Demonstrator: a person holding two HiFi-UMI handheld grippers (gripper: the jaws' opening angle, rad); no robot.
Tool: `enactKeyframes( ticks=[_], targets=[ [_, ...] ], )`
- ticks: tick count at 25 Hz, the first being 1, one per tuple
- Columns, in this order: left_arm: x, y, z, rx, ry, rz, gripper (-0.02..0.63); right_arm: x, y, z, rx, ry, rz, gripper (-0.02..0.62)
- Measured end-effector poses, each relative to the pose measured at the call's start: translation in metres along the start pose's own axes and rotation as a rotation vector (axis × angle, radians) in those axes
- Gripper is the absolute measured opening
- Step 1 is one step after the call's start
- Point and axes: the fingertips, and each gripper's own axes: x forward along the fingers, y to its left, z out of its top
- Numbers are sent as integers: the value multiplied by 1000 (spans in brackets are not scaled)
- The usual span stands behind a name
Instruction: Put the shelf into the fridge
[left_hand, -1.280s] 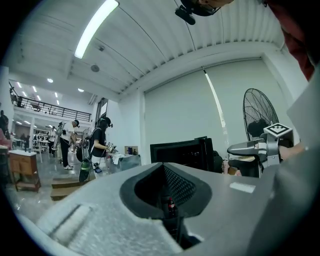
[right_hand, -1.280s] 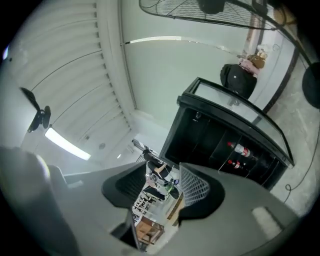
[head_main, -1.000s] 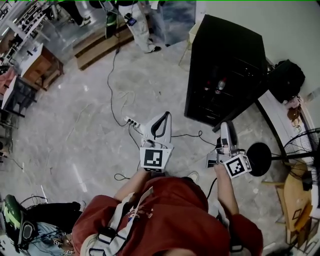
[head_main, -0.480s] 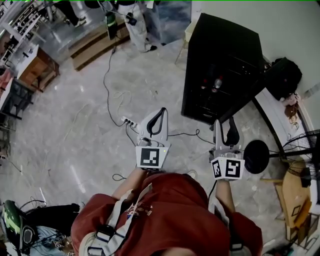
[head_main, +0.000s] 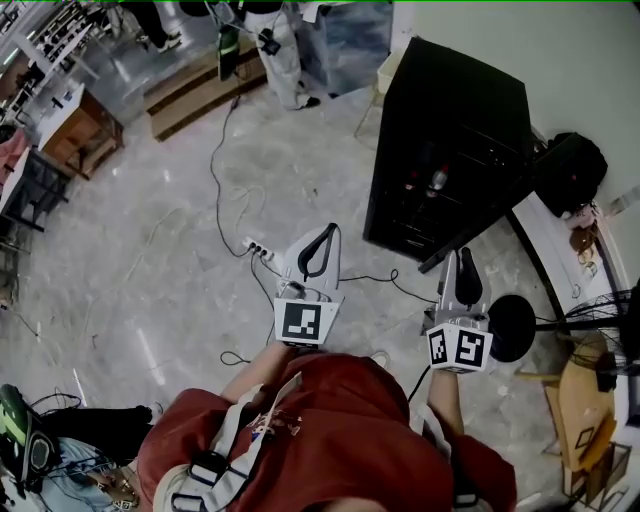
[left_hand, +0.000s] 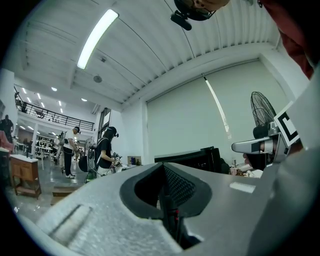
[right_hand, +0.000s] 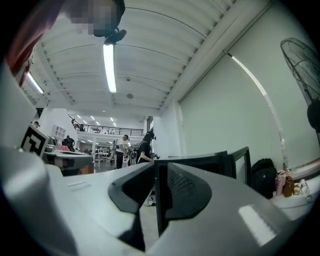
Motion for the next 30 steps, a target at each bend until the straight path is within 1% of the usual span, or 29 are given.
enactKeyframes(
  ticks=[4, 5, 9, 15, 25, 30],
  targets=[
    [3, 2, 1, -10, 4, 8, 5, 4, -3, 4, -18, -2, -7, 3],
    [4, 2, 1, -10, 2, 10, 5, 5, -3, 6, -27, -2, -5, -2],
    [8, -1, -2, -5, 3, 11, 5, 6, -7, 6, -57, 11, -10, -2],
    [13, -8, -3, 3, 10, 0, 5, 6, -13, 0, -63, 35, -17, -2],
    [26, -33, -2, 8, 11, -36, 5, -2, -33, -3, -50, 47, -37, -2],
    [37, -56, -2, 42, 0, -64, 5, -7, -49, -2, -47, 41, -46, -2]
  ],
)
